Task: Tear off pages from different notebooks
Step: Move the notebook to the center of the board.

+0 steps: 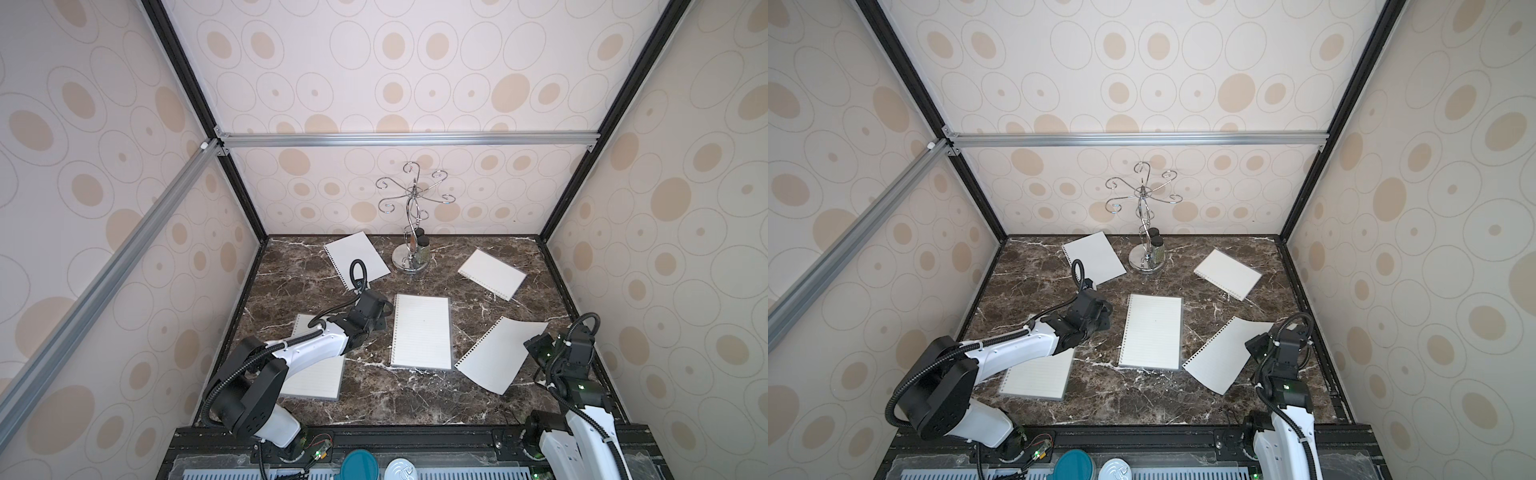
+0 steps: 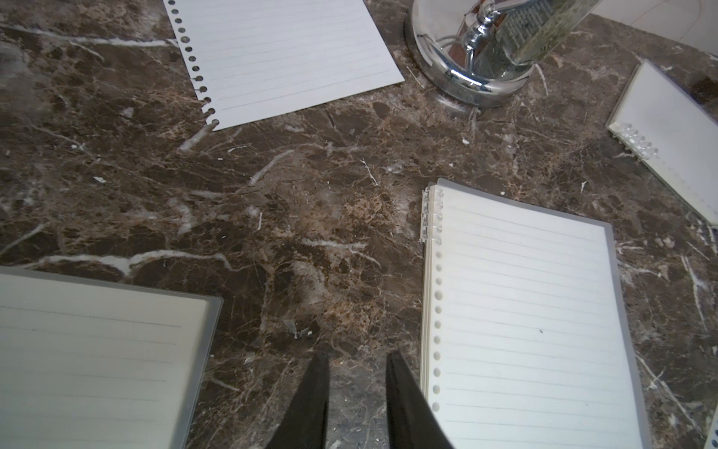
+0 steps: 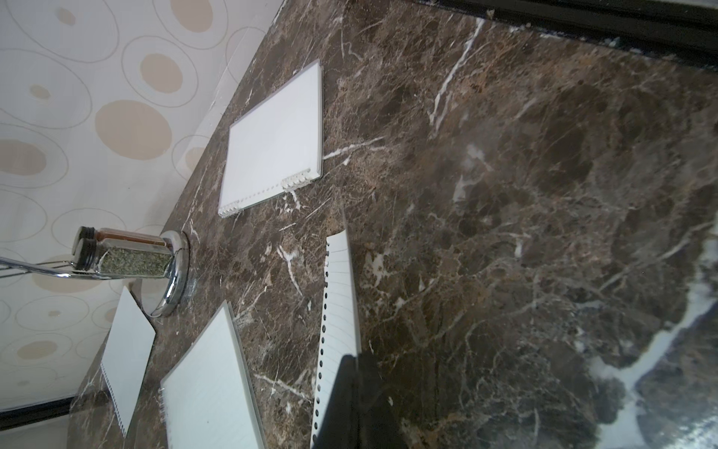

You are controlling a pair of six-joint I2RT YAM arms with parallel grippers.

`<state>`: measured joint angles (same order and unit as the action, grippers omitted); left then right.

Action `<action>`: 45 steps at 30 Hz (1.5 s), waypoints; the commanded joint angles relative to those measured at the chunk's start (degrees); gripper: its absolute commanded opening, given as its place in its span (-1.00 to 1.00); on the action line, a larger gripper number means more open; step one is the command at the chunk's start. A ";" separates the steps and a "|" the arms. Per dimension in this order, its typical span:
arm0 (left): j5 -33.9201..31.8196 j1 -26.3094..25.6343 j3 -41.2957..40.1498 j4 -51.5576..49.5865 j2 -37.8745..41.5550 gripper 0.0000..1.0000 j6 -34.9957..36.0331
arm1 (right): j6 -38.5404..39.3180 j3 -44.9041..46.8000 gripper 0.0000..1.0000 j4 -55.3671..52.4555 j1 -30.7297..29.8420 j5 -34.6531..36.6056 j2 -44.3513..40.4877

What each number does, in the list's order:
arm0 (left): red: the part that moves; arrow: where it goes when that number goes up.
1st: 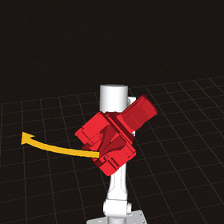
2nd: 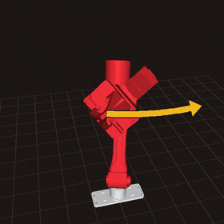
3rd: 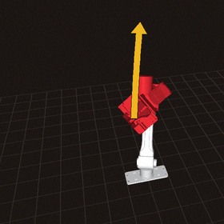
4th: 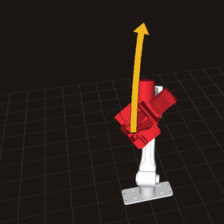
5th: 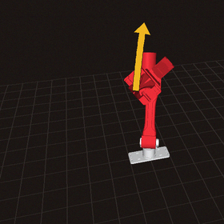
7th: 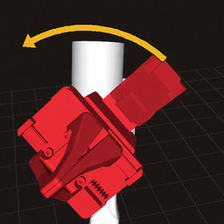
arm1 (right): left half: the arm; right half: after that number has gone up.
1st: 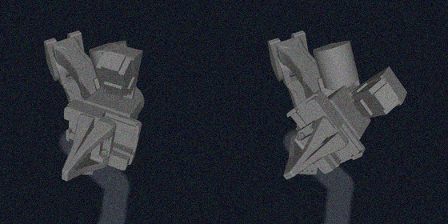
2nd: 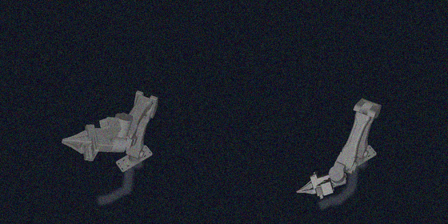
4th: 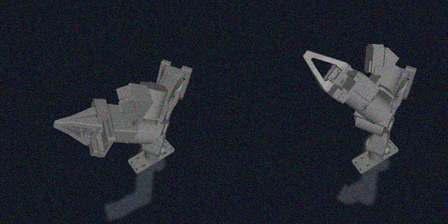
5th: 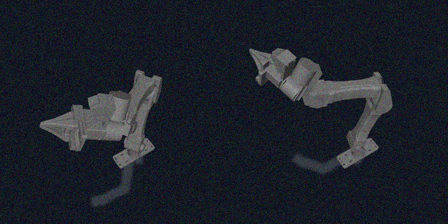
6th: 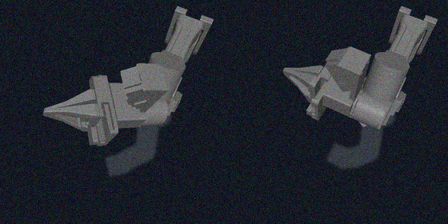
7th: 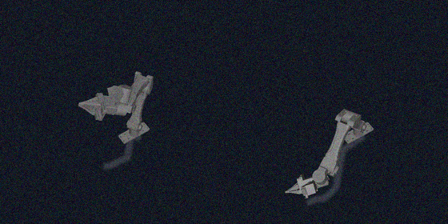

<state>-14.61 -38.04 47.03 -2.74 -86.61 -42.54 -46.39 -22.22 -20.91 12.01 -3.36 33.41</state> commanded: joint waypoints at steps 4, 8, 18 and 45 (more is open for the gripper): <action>0.72 -0.34 4.78 -0.98 -4.59 -0.50 2.04 | 5.94 -10.04 -1.00 5.27 0.73 -10.90 11.55; -1.29 -3.79 10.87 -4.24 -8.18 -0.48 1.85 | 5.48 -9.92 -1.00 11.93 0.80 -12.43 16.01; -3.12 -20.67 30.67 -7.50 -25.50 -0.47 -2.47 | 10.99 -15.65 -1.00 7.19 3.82 3.74 14.92; -18.15 -24.99 62.51 -40.44 -54.43 -0.47 -21.17 | 9.87 -12.15 -1.00 8.52 7.24 0.39 11.75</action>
<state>-27.79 -64.14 109.45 -31.03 -137.99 -56.36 -36.60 -35.09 -12.58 18.85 -2.02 45.93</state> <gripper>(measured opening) 0.265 0.042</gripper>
